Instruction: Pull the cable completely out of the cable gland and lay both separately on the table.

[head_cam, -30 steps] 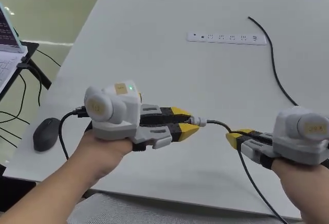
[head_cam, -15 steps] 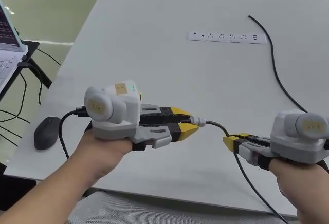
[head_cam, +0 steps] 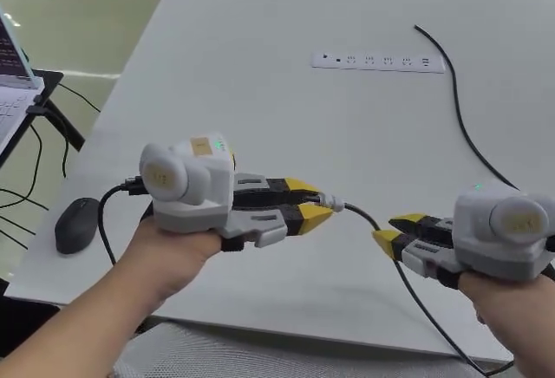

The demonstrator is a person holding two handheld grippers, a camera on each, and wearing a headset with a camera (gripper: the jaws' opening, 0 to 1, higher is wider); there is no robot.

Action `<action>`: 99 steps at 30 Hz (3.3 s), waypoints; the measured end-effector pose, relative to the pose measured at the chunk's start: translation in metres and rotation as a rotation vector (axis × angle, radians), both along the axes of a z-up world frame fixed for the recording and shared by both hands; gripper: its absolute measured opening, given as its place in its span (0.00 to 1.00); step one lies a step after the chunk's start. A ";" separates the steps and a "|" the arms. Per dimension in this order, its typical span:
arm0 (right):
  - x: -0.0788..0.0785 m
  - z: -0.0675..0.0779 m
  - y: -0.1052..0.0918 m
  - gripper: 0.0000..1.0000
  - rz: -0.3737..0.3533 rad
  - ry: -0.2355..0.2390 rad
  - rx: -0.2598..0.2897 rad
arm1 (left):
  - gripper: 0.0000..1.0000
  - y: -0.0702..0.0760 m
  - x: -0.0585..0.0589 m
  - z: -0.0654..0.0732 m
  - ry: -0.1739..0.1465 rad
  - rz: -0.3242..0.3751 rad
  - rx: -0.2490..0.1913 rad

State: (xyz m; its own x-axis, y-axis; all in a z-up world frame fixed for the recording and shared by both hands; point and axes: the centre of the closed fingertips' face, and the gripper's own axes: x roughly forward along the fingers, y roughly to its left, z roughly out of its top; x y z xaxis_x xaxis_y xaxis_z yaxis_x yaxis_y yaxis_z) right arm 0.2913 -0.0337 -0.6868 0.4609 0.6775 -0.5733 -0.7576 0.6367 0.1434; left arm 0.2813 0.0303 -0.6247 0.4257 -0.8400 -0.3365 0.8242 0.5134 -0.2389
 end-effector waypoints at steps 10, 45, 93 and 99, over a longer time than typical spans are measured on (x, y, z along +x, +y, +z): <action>-0.005 0.034 0.034 0.20 0.228 -0.230 -0.130 | 0.15 0.000 -0.001 -0.001 0.014 0.007 -0.008; -0.010 0.027 0.051 0.00 0.306 -0.305 -0.182 | 0.15 -0.004 -0.005 0.000 0.027 0.011 -0.014; 0.011 0.011 0.021 0.00 0.049 -0.083 -0.147 | 0.15 0.010 -0.009 -0.008 0.030 -0.034 -0.036; 0.017 0.019 0.031 0.00 0.054 -0.117 -0.190 | 0.15 0.019 -0.010 -0.010 0.040 -0.053 -0.043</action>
